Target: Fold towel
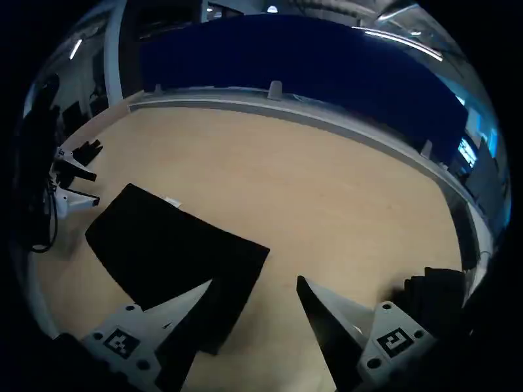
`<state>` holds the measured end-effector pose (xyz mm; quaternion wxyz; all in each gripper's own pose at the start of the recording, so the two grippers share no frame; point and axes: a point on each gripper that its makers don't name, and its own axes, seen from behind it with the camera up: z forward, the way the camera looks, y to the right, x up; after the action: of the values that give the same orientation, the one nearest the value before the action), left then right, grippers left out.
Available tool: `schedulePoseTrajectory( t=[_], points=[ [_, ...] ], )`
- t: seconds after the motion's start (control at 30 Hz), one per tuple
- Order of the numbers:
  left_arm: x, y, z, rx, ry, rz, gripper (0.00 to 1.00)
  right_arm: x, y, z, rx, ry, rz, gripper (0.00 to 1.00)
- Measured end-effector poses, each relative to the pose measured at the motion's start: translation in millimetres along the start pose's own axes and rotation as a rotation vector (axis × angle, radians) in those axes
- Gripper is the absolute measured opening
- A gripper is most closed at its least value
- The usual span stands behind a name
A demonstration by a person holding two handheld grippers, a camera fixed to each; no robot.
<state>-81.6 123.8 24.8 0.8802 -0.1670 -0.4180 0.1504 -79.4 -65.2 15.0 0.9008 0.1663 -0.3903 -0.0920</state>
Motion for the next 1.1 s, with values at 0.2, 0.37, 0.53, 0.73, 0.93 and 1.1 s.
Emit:
schedulePoseTrajectory(
  t=[0.2, 0.37, 0.53, 0.73, 0.93, 1.1],
  points=[
    [-15, 0.6, -17.2, 0.007, -0.007, -0.035, 0.88, -5, -6, -16.0, 0.003, 0.008, -0.001, 0.90],
    [-31, 1.4, -32.8, 0.017, -0.015, -0.066, 0.88, -13, -10, -28.8, 0.006, 0.010, 0.002, 0.90],
    [-43, 0.7, -43.0, 0.025, -0.017, -0.089, 0.88, -20, -11, -39.1, 0.004, 0.014, 0.013, 0.90],
    [-47, -2.1, -49.9, 0.038, -0.011, -0.106, 0.88, -23, -13, -44.8, 0.010, 0.014, 0.017, 0.90],
    [-51, -5.3, -57.9, 0.055, -0.003, -0.124, 0.88, -26, -19, -45.5, 0.035, 0.006, -0.012, 0.90],
    [-58, -9.3, -67.7, 0.071, 0.001, -0.150, 0.88, -31, -25, -42.9, 0.064, -0.012, -0.048, 0.90]
  ],
)
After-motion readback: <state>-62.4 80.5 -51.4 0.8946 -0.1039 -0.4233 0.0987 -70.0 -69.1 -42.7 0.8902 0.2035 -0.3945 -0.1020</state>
